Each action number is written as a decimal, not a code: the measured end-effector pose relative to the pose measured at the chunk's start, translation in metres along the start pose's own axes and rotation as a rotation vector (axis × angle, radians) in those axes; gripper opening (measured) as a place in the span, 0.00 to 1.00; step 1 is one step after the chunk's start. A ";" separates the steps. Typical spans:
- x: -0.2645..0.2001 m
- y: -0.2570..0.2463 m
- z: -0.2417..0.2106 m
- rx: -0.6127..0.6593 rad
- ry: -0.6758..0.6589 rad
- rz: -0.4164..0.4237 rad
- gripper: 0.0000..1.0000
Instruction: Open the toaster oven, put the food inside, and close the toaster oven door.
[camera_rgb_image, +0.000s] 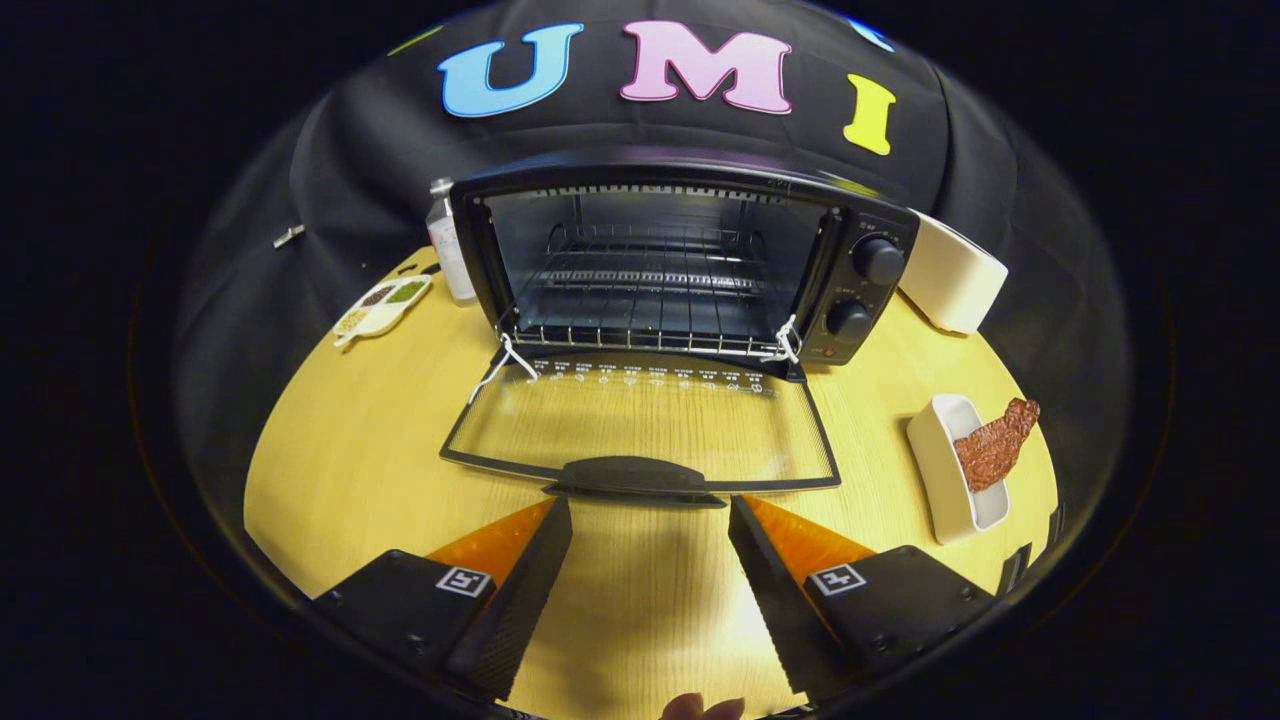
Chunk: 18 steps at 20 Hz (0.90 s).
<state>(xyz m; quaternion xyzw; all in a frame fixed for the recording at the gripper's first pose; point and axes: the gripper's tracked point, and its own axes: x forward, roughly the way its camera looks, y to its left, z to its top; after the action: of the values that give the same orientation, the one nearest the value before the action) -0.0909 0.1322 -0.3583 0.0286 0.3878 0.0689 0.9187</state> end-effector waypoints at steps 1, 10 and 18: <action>-0.006 -0.005 0.008 0.007 -0.011 0.013 0.99; -0.073 -0.108 0.056 -0.138 -0.058 0.143 0.98; -0.081 -0.242 0.050 -0.133 0.057 0.160 0.99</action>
<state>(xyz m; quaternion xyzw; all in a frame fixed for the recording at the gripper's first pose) -0.0853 -0.1193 -0.2918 -0.0036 0.4049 0.1684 0.8987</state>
